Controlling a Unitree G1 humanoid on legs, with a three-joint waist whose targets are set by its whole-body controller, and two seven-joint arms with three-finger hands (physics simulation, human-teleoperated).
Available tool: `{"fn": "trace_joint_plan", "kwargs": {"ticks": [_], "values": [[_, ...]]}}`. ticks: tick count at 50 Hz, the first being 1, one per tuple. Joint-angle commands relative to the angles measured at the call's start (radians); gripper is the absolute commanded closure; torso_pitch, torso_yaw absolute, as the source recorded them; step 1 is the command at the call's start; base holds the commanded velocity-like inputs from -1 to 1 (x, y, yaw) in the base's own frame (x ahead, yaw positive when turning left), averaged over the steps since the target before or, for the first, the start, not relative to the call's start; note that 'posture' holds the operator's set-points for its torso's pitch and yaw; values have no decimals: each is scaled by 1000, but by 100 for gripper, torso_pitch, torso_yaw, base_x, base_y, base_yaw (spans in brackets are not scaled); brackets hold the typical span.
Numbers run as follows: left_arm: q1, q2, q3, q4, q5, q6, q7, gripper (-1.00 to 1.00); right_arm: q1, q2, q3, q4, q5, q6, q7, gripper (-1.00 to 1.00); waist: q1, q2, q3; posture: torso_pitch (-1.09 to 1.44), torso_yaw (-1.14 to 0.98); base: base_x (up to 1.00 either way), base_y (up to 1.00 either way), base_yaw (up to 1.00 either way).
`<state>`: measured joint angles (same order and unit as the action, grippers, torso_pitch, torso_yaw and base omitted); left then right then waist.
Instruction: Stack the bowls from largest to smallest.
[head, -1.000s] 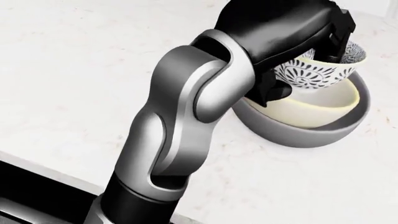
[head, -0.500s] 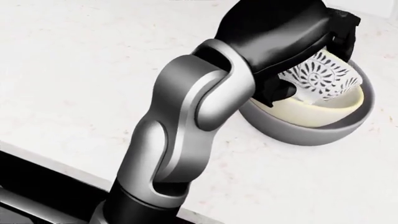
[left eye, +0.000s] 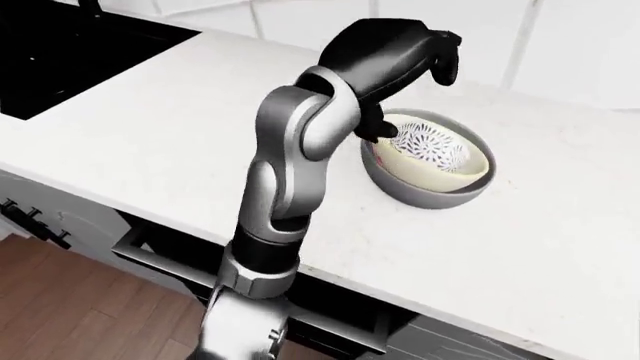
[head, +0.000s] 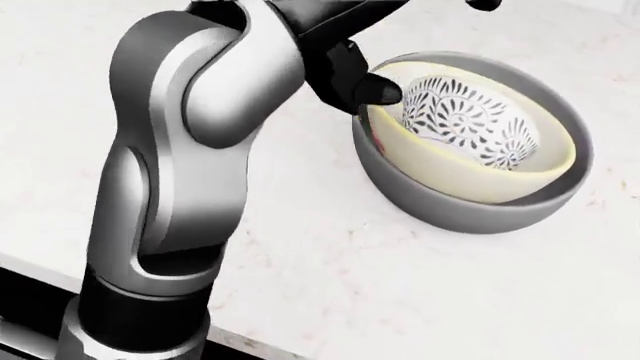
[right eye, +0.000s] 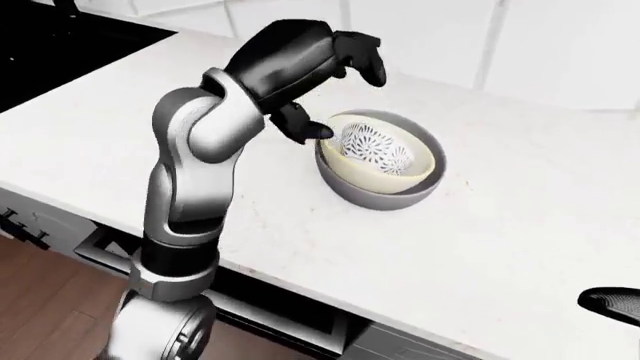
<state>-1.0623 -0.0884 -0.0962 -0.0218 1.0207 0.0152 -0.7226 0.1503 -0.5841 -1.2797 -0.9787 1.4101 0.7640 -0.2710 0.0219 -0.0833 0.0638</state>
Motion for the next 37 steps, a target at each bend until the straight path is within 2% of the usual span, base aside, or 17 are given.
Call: {"fn": "trace_joint_plan", "kwargs": {"ticks": [1,7,11,14,17,18,22,27,31,32,33,35,37], "values": [[-25,33,23,-64,-41,23,-15,-14,-9,-33,-15,-14,33,-25,-40,-100,2,-8,-19,0,0,0,0,0],[3,155,77,-147,-125,53,-50,-15,-24,-105,-31,-17,105,-12,-112,-100,1,-1,-16,0,0,0,0,0],[33,242,128,-182,-195,78,-37,-18,-37,-138,-32,-15,116,8,-131,-100,-1,4,-14,0,0,0,0,0],[67,318,165,-166,-246,66,6,-20,-36,-155,-56,-4,113,32,-114,-100,-3,7,-12,0,0,0,0,0],[108,385,201,-151,-294,62,37,-28,-15,-152,-114,15,100,60,-58,-100,-4,10,-11,0,0,0,0,0],[120,410,221,-118,-305,58,72,-30,-3,-148,-139,26,84,71,-24,-100,-4,11,-10,0,0,0,0,0],[170,465,245,-104,-353,58,119,-35,26,-132,-217,62,40,96,71,-100,-5,15,-9,0,0,0,0,0],[203,526,282,-15,-393,45,213,-47,53,-107,-281,106,-33,103,178,-100,-7,19,-7,0,0,0,0,0],[239,562,299,127,-421,-26,337,-67,65,-76,-309,139,-99,91,258,-100,-9,25,-8,0,0,0,0,0],[243,570,304,162,-428,-44,373,-78,68,-66,-313,148,-120,83,280,-100,-10,26,-9,0,0,0,0,0],[244,577,314,187,-435,-49,410,-100,71,-57,-317,164,-145,72,307,-100,-10,28,-11,0,0,0,0,0],[231,591,335,242,-453,-41,504,-100,67,-28,-308,208,-226,28,374,-100,-11,31,-13,0,0,0,0,0],[228,612,338,302,-476,-62,570,-100,44,3,-272,275,-314,-44,431,-100,-14,34,-15,0,0,0,0,0]]}}
